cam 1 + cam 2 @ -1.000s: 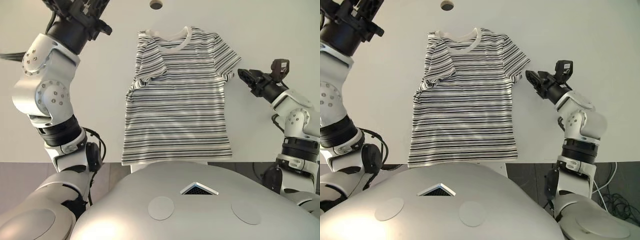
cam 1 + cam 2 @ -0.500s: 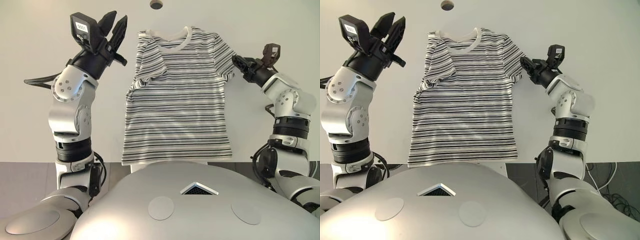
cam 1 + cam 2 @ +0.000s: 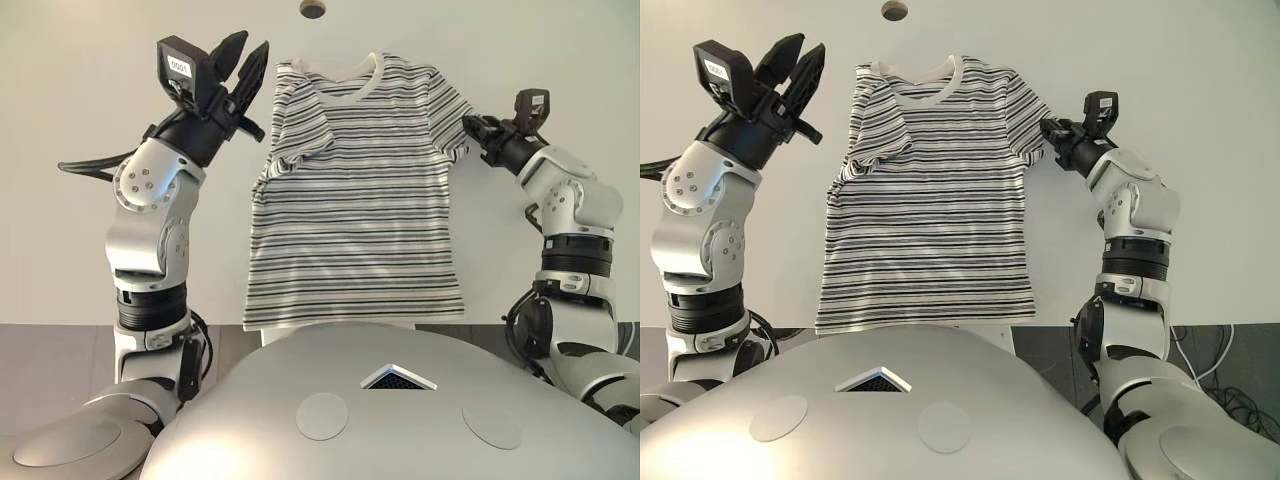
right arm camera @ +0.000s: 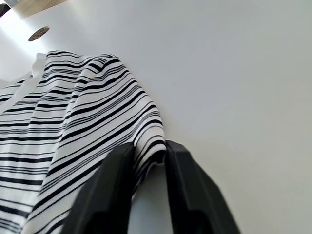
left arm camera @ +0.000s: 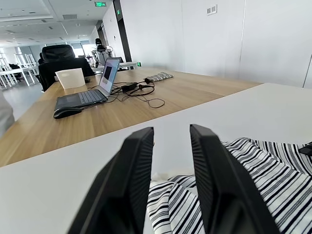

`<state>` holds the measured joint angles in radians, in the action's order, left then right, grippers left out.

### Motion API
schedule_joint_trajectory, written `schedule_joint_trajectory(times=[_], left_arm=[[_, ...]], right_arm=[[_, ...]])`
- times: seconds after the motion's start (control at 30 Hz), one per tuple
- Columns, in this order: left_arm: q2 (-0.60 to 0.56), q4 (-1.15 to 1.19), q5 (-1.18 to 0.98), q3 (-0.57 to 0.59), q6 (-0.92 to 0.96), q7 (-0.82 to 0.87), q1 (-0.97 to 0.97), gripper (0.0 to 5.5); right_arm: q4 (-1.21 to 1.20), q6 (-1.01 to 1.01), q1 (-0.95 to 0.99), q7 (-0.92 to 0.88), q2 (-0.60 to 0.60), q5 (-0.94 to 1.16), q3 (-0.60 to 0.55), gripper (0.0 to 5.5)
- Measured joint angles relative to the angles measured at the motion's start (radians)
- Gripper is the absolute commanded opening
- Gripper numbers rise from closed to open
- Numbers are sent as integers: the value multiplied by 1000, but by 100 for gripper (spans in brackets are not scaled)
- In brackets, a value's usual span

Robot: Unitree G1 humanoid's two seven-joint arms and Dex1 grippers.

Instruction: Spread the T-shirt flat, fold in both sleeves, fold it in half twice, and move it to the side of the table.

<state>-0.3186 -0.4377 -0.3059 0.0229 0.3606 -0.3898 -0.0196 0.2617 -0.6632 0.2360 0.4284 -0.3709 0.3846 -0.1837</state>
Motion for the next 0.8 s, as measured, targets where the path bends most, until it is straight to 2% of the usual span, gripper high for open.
schedule_joint_trajectory(times=[0.1, 0.37, 0.57, 0.8], left_arm=[[1, 0, 0, -1, 0, 0, 0, 139], [4, 1, 1, -8, -3, 1, 0, 139], [5, 7, 4, -18, -5, 5, 2, 139], [-2, 13, 35, -31, -27, 4, 5, 139]], right_arm=[[-1, 0, 0, 0, 0, 0, 0, 4], [-19, 31, -8, -10, 2, -26, 9, 2], [-244, 61, -99, -2, -14, -119, 153, 2], [-365, 55, -104, -62, 8, -188, 205, 2]])
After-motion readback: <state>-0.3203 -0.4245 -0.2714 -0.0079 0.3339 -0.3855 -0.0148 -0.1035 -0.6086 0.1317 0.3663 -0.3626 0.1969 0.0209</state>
